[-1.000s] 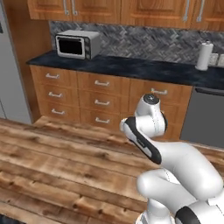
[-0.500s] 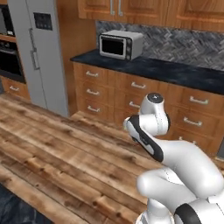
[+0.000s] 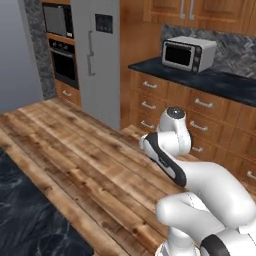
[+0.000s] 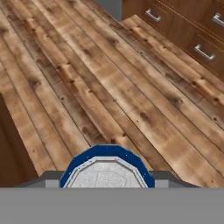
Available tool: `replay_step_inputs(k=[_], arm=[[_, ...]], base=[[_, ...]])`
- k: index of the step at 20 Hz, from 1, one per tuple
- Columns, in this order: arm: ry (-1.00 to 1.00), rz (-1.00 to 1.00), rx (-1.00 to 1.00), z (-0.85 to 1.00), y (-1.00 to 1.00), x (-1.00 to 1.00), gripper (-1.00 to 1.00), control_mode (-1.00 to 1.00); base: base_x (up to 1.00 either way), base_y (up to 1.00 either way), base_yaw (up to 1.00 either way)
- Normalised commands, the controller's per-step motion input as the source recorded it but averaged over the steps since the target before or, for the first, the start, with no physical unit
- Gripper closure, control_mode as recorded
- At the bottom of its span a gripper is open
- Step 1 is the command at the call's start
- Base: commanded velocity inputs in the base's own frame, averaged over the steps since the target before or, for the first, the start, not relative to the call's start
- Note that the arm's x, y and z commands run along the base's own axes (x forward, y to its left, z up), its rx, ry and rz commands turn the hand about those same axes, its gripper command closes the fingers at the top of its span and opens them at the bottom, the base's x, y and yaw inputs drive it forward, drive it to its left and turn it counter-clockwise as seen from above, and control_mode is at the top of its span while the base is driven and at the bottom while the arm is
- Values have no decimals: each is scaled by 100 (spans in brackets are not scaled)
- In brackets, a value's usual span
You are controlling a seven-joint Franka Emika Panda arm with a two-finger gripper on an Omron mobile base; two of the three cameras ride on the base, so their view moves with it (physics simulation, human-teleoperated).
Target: Four empty soda cans are scattered around the kitchen. Gather all the cans and cluster them next to the stove for recycling.
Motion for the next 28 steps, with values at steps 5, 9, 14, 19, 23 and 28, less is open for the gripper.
replay_step_inputs(k=[5,9,14,19,23,28], arm=[[0,0,0,0,0,0,100,100],[0,0,0,0,0,0,100,100],[0,0,0,0,0,0,100,100],[0,0,0,0,0,0,100,100],[0,0,0,0,0,0,100,100],[0,0,0,0,0,0,100,100]], base=[[61,3,24],[66,-1,8],[65,-7,5],[62,-7,15],[60,-4,23],[65,-6,9]])
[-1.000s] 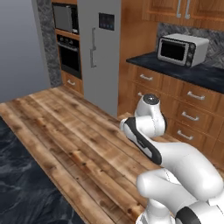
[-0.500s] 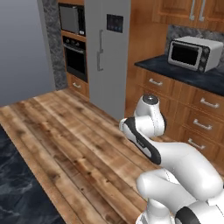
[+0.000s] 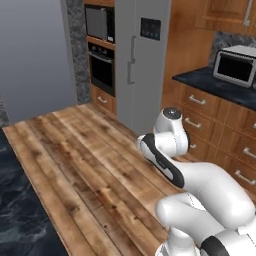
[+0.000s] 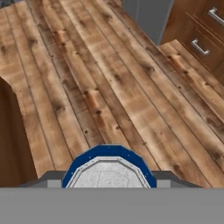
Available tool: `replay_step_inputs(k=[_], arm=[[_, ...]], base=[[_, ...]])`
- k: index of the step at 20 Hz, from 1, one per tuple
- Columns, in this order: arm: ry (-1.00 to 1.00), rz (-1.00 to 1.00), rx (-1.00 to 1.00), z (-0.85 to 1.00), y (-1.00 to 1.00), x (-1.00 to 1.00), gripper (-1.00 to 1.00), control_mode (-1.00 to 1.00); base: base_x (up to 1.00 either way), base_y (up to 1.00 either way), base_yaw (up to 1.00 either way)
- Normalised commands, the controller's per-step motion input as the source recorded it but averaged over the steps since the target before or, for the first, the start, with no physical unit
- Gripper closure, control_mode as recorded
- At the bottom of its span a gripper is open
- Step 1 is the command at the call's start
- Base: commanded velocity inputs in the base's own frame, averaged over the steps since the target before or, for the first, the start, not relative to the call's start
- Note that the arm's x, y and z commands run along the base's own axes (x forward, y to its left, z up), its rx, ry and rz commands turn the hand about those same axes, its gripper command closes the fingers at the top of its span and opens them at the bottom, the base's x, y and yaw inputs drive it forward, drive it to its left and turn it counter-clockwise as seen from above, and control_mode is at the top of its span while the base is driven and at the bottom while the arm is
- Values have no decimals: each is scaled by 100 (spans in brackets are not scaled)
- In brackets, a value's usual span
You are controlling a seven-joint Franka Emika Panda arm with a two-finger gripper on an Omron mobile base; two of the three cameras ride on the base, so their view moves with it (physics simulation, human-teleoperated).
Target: Four empty soda cans are scattered around the kitchen. Gather all the cans and cluster them next to the stove for recycling.
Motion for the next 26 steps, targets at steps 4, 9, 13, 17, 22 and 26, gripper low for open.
replay_step_inputs(k=[4,9,13,17,22,26], arm=[[0,0,0,0,0,0,100,100],[0,0,0,0,0,0,100,100],[0,0,0,0,0,0,100,100],[0,0,0,0,0,0,100,100],[0,0,0,0,0,0,100,100],[0,0,0,0,0,0,100,100]], base=[[65,-7,5],[64,-5,6],[65,-4,1],[66,-2,1],[66,0,4],[66,0,5]])
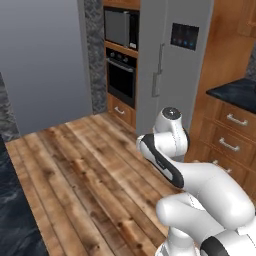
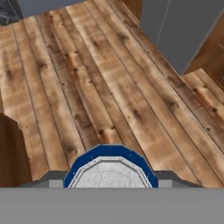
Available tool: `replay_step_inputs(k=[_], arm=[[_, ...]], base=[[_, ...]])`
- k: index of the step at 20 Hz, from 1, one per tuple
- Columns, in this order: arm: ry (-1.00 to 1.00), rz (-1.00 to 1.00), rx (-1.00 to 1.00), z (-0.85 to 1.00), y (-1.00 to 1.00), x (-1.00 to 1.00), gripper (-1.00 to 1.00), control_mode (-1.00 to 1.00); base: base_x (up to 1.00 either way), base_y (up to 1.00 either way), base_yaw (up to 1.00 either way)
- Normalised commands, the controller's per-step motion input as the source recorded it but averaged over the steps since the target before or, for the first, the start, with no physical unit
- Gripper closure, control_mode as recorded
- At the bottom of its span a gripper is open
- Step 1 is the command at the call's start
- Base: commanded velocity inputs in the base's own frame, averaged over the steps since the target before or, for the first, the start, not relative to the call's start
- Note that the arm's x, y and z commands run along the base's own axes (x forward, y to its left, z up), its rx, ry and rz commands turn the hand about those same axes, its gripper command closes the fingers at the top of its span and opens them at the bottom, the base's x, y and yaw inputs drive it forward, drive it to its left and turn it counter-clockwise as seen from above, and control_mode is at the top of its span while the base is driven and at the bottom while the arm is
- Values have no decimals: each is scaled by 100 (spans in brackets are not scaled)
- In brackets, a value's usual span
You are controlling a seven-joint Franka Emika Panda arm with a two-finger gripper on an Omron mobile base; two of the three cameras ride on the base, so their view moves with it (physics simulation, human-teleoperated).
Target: Four empty soda cans are scattered around the kitchen. Gather all the cans and cluster them next to the stove for recycling.
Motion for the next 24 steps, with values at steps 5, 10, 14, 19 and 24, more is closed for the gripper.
replay_step_inputs(k=[5,10,14,19,24], arm=[[0,0,0,0,0,0,100,100],[0,0,0,0,0,0,100,100],[0,0,0,0,0,0,100,100],[0,0,0,0,0,0,100,100],[0,0,0,0,0,0,100,100]], base=[[66,0,6],[66,0,10],[66,0,12],[67,0,7],[67,0,7]])
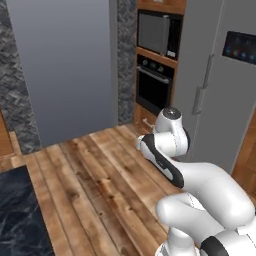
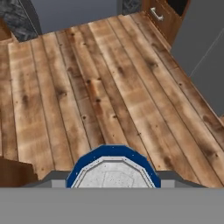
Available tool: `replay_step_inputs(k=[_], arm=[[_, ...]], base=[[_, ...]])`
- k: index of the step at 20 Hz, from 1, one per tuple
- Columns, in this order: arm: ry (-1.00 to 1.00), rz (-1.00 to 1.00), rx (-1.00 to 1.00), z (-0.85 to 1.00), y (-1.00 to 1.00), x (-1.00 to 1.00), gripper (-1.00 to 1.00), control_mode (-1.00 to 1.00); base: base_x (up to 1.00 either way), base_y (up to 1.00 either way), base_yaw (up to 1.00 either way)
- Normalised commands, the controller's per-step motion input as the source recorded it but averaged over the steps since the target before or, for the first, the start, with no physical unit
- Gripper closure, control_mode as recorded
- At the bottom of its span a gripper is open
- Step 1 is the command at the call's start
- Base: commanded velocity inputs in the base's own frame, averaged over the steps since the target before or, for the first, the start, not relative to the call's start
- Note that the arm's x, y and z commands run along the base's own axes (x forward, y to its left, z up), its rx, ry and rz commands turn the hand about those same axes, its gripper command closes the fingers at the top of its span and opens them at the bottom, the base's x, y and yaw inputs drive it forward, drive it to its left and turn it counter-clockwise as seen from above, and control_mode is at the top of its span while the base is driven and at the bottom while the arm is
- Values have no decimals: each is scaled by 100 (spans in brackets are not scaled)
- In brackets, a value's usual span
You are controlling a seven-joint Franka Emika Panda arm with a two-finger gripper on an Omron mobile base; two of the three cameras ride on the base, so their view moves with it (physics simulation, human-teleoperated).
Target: Four empty soda cans are scattered around the kitchen. Gather all the cans and cluster them next to the stove for recycling.
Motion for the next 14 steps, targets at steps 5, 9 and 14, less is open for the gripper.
replay_step_inputs(k=[5,9,14], arm=[[0,0,0,0,0,0,100,100],[0,0,0,0,0,0,100,100],[0,0,0,0,0,0,100,100]], base=[[66,0,10],[66,0,12],[66,0,12]])
